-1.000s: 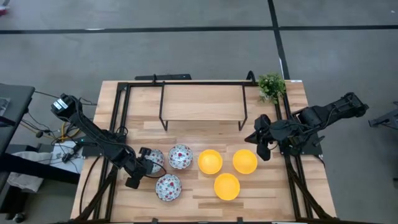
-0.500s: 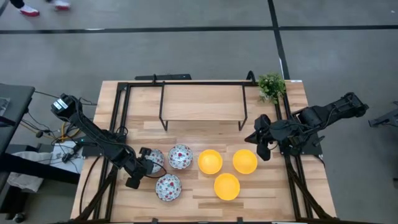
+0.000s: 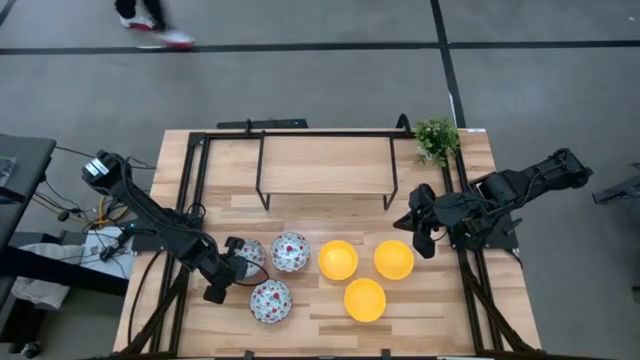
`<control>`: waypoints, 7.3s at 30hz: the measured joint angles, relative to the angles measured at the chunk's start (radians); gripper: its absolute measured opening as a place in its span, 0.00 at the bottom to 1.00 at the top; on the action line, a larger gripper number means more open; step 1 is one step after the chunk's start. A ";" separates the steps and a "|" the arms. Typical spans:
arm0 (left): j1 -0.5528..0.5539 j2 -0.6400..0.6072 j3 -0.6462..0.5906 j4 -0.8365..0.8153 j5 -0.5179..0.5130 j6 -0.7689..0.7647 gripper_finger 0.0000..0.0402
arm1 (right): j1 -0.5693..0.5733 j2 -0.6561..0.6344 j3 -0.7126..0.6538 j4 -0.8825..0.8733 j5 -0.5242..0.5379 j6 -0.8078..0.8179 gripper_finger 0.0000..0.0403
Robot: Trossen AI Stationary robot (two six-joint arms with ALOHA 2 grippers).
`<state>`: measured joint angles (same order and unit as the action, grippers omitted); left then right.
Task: Pick & Place Mini bowls
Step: Put the top left red patterned bowl on the shelf
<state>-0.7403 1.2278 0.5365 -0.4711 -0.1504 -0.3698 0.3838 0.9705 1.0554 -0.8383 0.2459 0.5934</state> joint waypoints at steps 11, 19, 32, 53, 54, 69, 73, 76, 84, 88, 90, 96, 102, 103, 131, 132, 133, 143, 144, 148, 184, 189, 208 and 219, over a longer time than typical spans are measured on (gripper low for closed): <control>-0.001 -0.106 0.013 -0.013 0.021 -0.008 0.04 | 0.000 0.000 0.000 -0.010 0.000 -0.002 0.00; -0.001 -0.151 0.013 -0.015 0.017 -0.010 0.05 | 0.000 0.000 0.000 -0.016 0.000 -0.002 0.00; -0.001 -0.308 0.014 -0.011 0.013 -0.040 0.04 | 0.000 0.000 0.000 -0.016 0.000 -0.001 0.00; 0.082 -0.439 0.015 0.517 -0.343 0.317 0.05 | 0.000 0.000 0.000 0.394 0.180 -0.198 0.00; 0.094 -0.439 0.015 0.536 -0.343 0.329 0.05 | 0.000 0.000 0.000 0.432 0.180 -0.225 0.00; 0.293 -0.287 0.111 0.617 -0.193 0.391 0.05 | -0.146 0.000 0.000 0.705 0.011 -0.496 0.00; 0.345 -0.169 0.222 0.598 -0.142 0.436 0.05 | -0.229 0.000 0.000 0.708 -0.096 -0.515 0.00; 0.390 -0.094 0.313 0.521 -0.131 0.458 0.05 | -0.278 0.000 0.000 0.708 -0.148 -0.516 0.00; 0.511 0.091 0.494 0.296 -0.145 0.498 0.05 | -0.376 0.000 0.000 0.647 -0.167 -0.515 0.00; 0.551 0.173 0.525 0.259 -0.145 0.530 0.05 | -0.415 0.025 0.000 0.592 -0.138 -0.515 0.01; 0.561 0.203 0.532 0.256 -0.144 0.532 0.05 | -0.428 0.059 0.001 0.587 -0.138 -0.515 0.03; 0.555 0.228 0.545 0.255 -0.106 0.575 0.05 | -0.430 0.175 0.004 0.576 -0.143 -0.554 0.17; 0.554 0.205 0.546 0.250 -0.095 0.576 0.05 | -0.414 0.271 0.069 0.579 -0.145 -0.674 0.25; 0.551 0.201 0.546 0.252 -0.079 0.576 0.05 | -0.406 0.283 0.083 0.575 -0.145 -0.706 0.26; 0.380 0.149 0.546 -0.022 0.017 0.619 0.05 | -0.160 0.607 0.288 0.404 -0.009 -1.364 0.28; 0.380 0.149 0.546 -0.022 0.018 0.619 0.05 | -0.156 0.607 0.288 0.405 -0.026 -1.362 0.28; 0.380 0.149 0.546 -0.023 0.018 0.619 0.05 | -0.154 0.607 0.288 0.406 -0.043 -1.353 0.28; 0.380 0.149 0.545 -0.023 0.054 0.616 0.05 | -0.154 0.607 0.288 0.408 -0.116 -1.299 0.28; 0.381 0.149 0.545 -0.023 0.061 0.616 0.05 | -0.154 0.607 0.288 0.409 -0.130 -1.299 0.28; 0.380 0.149 0.545 -0.022 0.098 0.618 0.05 | -0.146 0.608 0.287 0.409 -0.169 -1.299 0.28; 0.383 0.163 0.543 0.081 0.220 0.635 0.05 | -0.098 0.703 0.287 0.479 -0.229 -1.301 0.24; 0.383 0.163 0.543 0.088 0.219 0.640 0.07 | -0.098 0.703 0.287 0.475 -0.232 -1.301 0.21; 0.386 0.157 0.549 0.141 0.200 0.641 0.18 | -0.097 0.709 0.283 0.463 -0.262 -1.302 0.02; 0.386 0.159 0.547 0.179 0.192 0.634 0.21 | -0.087 0.708 0.284 0.434 -0.263 -1.299 0.00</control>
<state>-0.3542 1.3869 1.0836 -0.2922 0.0418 0.2643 0.2972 1.6787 1.3396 -0.4040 -0.0173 -0.7057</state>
